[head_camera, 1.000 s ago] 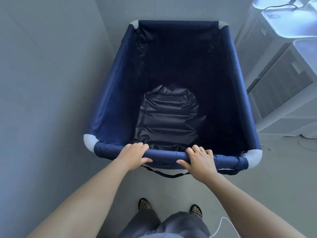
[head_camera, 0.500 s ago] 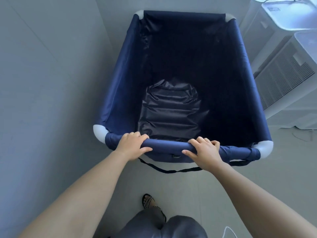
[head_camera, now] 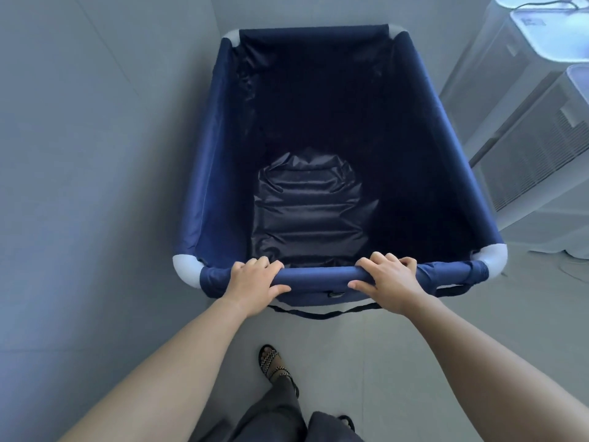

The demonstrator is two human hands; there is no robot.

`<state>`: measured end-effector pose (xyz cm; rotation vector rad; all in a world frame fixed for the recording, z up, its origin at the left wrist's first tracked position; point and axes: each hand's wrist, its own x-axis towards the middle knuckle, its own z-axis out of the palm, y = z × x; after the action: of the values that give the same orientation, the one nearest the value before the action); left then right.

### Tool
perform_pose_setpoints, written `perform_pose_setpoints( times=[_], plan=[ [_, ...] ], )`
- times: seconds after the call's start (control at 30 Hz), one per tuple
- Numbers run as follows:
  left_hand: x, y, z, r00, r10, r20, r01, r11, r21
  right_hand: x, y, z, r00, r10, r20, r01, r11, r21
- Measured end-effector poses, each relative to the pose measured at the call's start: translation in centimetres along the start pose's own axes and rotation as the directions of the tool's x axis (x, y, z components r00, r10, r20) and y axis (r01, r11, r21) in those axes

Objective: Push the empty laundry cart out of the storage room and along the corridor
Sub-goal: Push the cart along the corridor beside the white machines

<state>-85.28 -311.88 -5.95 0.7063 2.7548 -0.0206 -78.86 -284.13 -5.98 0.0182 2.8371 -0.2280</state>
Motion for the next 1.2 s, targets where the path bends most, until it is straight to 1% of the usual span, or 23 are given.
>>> perform_pose_setpoints(
  times=[0.17, 0.37, 0.57, 0.67, 0.87, 1.0, 1.2],
  plan=[
    [-0.8, 2.0, 0.7, 0.997, -0.056, -0.05, 0.057, 0.998, 0.006, 0.5, 1.3, -0.5, 0.999, -0.016, 0.049, 0.018, 0.999, -0.038],
    [0.6, 2.3, 0.6, 0.995, -0.088, -0.047, 0.086, 0.996, -0.037, 2.5, 2.2, -1.0, 0.999, -0.037, 0.037, 0.04, 0.996, -0.083],
    [3.2, 1.1, -0.3, 0.995, -0.086, -0.053, 0.084, 0.996, -0.039, 5.1, 2.2, -1.7, 0.999, -0.029, 0.021, 0.03, 0.997, -0.066],
    [3.9, 0.5, -0.3, 0.997, -0.056, -0.053, 0.055, 0.998, -0.02, 5.5, 2.1, -1.7, 0.999, -0.033, -0.003, 0.033, 0.998, -0.058],
    [4.0, -0.5, -0.5, 0.999, 0.031, -0.036, -0.029, 0.999, 0.032, 5.2, 1.4, -1.9, 1.0, 0.004, 0.01, -0.003, 0.998, -0.068],
    [4.5, -1.5, -1.0, 0.996, 0.085, 0.025, -0.085, 0.996, -0.013, 5.0, 0.6, -1.9, 1.0, 0.022, 0.011, -0.021, 0.997, -0.071],
    [5.1, -3.8, -1.6, 0.986, 0.154, 0.07, -0.151, 0.987, -0.052, 5.5, -1.1, -1.8, 0.997, 0.067, 0.027, -0.067, 0.998, -0.002]
  ],
)
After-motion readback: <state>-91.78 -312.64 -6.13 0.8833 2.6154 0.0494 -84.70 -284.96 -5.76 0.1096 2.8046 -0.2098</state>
